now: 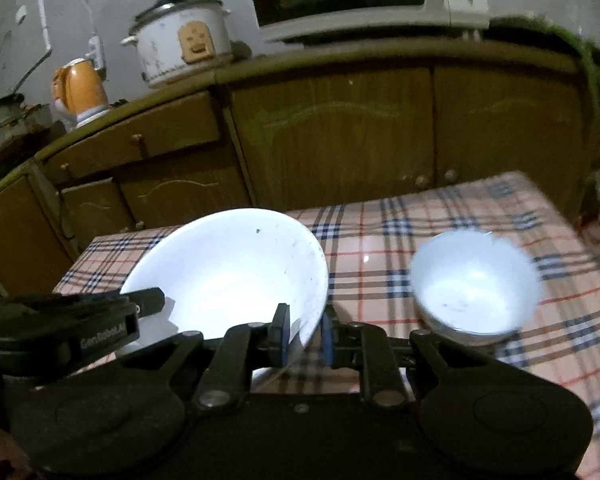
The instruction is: Organize plates and bowls
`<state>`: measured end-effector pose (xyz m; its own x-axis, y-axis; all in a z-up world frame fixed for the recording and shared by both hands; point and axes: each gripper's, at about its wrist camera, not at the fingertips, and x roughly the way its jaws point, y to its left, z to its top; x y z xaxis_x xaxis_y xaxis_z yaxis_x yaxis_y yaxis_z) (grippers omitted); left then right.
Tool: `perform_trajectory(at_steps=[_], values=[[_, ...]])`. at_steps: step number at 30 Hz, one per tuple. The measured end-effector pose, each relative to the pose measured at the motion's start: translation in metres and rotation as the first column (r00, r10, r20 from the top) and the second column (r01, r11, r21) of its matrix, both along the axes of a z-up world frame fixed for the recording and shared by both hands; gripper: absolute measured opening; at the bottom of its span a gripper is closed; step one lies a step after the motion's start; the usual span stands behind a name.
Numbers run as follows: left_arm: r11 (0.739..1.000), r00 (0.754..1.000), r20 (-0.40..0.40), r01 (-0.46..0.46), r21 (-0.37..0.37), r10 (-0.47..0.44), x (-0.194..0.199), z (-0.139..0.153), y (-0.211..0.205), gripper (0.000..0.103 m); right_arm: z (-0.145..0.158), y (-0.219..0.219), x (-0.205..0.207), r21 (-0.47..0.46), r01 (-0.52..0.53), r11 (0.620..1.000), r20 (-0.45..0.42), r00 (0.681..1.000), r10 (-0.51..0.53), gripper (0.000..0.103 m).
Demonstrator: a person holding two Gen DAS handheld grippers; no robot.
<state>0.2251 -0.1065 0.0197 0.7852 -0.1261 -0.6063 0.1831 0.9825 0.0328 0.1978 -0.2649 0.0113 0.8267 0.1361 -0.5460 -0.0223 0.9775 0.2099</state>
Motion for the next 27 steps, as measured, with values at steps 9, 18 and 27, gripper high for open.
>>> perform_trajectory(at_steps=[9, 18, 27], values=[[0.999, 0.998, 0.034, 0.046, -0.007, -0.046, -0.073, 0.017, -0.022, 0.019, 0.029, -0.013, -0.093, -0.031, 0.028, 0.999, 0.057, 0.998, -0.026, 0.022], [0.996, 0.995, 0.04, 0.087, -0.006, -0.087, -0.123, 0.017, -0.036, 0.019, 0.028, -0.025, -0.164, -0.03, 0.062, 0.998, 0.07, 0.996, -0.06, 0.022], [0.992, 0.992, -0.007, 0.127, 0.017, -0.127, -0.152, -0.009, -0.041, 0.019, 0.0, -0.03, -0.203, -0.02, 0.081, 0.997, 0.019, 0.997, -0.08, 0.022]])
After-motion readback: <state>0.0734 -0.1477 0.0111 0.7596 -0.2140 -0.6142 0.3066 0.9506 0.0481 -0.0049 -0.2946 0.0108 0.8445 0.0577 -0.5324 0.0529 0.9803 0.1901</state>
